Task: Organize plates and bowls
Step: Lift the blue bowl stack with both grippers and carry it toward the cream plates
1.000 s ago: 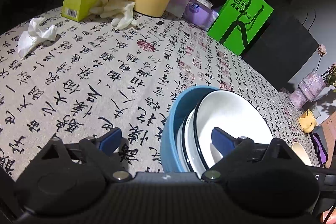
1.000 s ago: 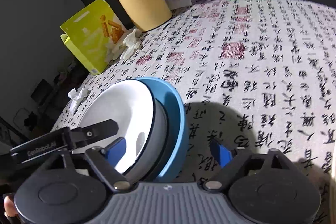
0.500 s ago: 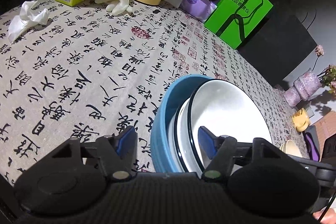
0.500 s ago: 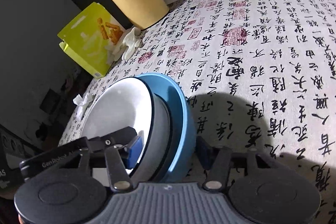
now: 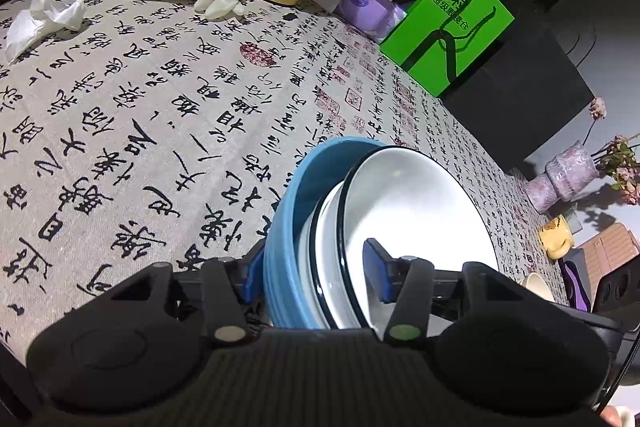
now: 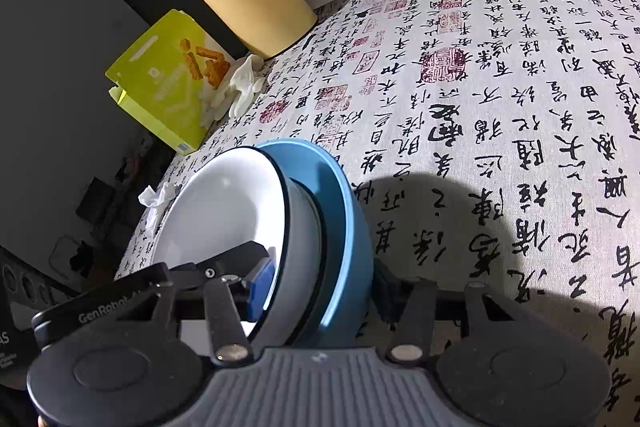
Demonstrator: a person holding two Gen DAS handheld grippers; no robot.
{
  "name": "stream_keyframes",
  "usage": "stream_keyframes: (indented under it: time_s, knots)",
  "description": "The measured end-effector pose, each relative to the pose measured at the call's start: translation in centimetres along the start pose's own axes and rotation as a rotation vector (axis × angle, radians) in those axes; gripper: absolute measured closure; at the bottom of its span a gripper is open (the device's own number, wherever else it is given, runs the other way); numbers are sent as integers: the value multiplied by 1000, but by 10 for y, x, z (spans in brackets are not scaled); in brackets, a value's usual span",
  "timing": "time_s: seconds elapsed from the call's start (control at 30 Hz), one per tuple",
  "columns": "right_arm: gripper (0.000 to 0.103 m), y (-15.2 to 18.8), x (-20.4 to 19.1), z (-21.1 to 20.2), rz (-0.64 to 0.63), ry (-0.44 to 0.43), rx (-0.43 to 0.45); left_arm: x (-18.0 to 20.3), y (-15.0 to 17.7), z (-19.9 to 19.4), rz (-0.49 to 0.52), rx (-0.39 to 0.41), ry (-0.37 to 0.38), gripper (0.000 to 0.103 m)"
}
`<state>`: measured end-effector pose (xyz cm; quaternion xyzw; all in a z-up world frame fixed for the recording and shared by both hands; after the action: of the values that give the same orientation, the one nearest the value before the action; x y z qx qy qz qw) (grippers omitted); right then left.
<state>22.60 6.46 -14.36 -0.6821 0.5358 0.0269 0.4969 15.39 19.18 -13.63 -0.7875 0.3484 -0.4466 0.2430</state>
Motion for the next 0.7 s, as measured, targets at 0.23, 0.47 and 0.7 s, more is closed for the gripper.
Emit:
stream_keyframes:
  time_s: [0.23, 0.47, 0.7]
  knots:
    - [56, 0, 2, -1, 27, 6, 11, 1, 0, -1, -11, 10, -20, 52]
    - [57, 0, 5, -4, 52, 9, 16, 1, 0, -2, -22, 12, -41, 52]
    - [57, 1, 4, -6, 63, 12, 12, 2, 0, -3, -27, 11, -59, 51]
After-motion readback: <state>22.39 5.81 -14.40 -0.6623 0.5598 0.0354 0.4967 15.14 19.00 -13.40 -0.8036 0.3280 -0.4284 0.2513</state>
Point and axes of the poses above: each gripper's, at about its wrist camera, not at the fingertips, and z roughly the way its jaws point, x to its right, y to its underside, the point moved 9 cm from there along z, roughly the way its jaws point, and after that the axes turned 15 degrees about x, right-handed, at the moved point
